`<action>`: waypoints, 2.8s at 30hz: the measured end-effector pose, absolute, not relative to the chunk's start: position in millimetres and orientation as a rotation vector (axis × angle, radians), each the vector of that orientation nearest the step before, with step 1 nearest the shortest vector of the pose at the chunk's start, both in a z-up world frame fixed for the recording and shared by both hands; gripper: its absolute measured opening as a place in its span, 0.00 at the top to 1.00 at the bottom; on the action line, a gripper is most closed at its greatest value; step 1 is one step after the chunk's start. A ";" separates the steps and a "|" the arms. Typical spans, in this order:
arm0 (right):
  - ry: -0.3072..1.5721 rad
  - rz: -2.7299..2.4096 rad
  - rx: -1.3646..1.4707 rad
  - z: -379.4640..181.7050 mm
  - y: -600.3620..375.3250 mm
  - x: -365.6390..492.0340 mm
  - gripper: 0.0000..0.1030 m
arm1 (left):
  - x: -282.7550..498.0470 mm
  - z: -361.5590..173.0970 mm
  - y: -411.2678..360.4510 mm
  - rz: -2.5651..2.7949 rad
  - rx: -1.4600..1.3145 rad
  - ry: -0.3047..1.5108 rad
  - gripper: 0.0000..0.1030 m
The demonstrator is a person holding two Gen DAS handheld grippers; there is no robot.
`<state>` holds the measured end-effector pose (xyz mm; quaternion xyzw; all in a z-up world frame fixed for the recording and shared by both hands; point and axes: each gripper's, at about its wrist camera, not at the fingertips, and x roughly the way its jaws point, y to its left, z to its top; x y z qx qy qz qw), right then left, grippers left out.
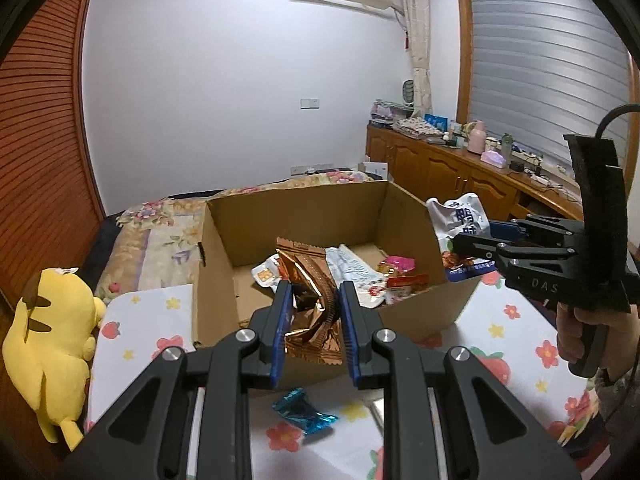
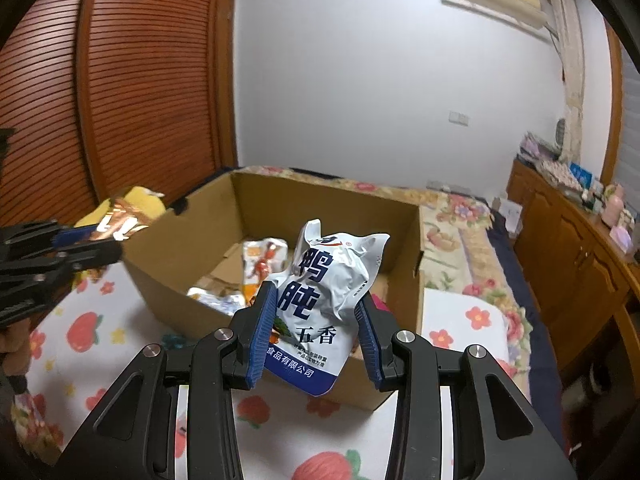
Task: Organize snacks
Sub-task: 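Open both tools to drop the snacks into the box and pull back, then lower the right tool onto the white wrapped bar and close on it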
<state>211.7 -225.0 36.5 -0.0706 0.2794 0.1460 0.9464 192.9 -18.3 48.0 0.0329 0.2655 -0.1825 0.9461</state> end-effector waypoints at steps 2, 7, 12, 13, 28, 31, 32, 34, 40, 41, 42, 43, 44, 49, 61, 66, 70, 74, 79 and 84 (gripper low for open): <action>0.586 0.281 -0.132 31.7 -228.6 222.5 0.62 | 202.5 44.8 -15.7 -0.359 0.065 0.555 0.79; 0.619 0.273 -0.083 26.1 -235.3 242.8 0.62 | 227.7 33.1 -7.8 -0.347 0.033 0.611 0.79; 0.647 0.278 -0.047 19.8 -234.7 252.8 0.62 | 248.2 22.0 -3.2 -0.347 -0.046 0.663 0.79; 0.654 0.280 -0.037 17.1 -234.2 253.7 0.62 | 249.2 20.3 -4.5 -0.342 -0.043 0.665 0.79; 0.672 0.307 -0.039 2.0 -222.4 258.3 0.64 | 250.6 12.3 -9.0 -0.331 -0.034 0.663 0.51; 0.654 0.317 -0.037 5.1 -221.8 252.4 0.64 | 248.0 13.1 -9.4 -0.321 -0.013 0.657 0.50; 0.649 0.322 -0.034 6.4 -221.3 249.2 0.64 | 247.2 13.2 -9.6 -0.322 -0.010 0.657 0.50; 0.634 0.333 -0.037 9.4 -219.0 240.4 0.64 | 243.6 13.0 -9.1 -0.331 -0.012 0.654 0.45; 0.599 0.359 -0.048 11.7 -210.9 212.1 0.64 | 230.6 18.4 -7.4 -0.330 0.009 0.606 0.26; 0.597 0.365 -0.047 11.9 -210.4 208.7 0.64 | 227.4 19.6 -7.5 -0.333 0.016 0.596 0.25; 0.594 0.371 -0.047 11.7 -209.5 205.1 0.64 | 225.9 20.2 -8.2 -0.334 0.022 0.593 0.24; 0.590 0.376 -0.047 11.8 -208.8 201.0 0.64 | 223.3 21.2 -8.7 -0.333 0.028 0.589 0.21; 0.588 0.380 -0.047 11.6 -207.7 197.3 0.64 | 221.1 21.8 -8.7 -0.333 0.034 0.584 0.20; 0.578 0.405 -0.055 6.5 -198.9 179.4 0.56 | 204.7 25.8 -8.5 -0.296 0.087 0.518 0.00; 0.626 0.427 -0.086 -24.7 -180.2 159.4 0.41 | 180.5 18.4 3.7 -0.306 0.097 0.509 0.00; 0.666 0.428 -0.096 -39.8 -172.5 159.5 0.41 | 173.8 8.6 14.6 -0.313 0.072 0.529 0.00; 0.715 0.429 -0.113 -53.0 -161.8 166.3 0.41 | 169.6 -3.5 22.4 -0.296 0.065 0.549 0.00; 0.764 0.433 -0.102 -65.1 -155.4 174.8 0.45 | 166.2 -18.2 28.0 -0.279 0.063 0.572 0.00; 0.828 0.433 -0.082 -79.2 -153.3 186.3 0.53 | 167.7 -34.7 30.8 -0.272 0.049 0.616 0.00; 0.867 0.434 -0.077 -87.5 -150.9 190.8 0.54 | 170.0 -44.4 30.1 -0.267 0.039 0.643 0.00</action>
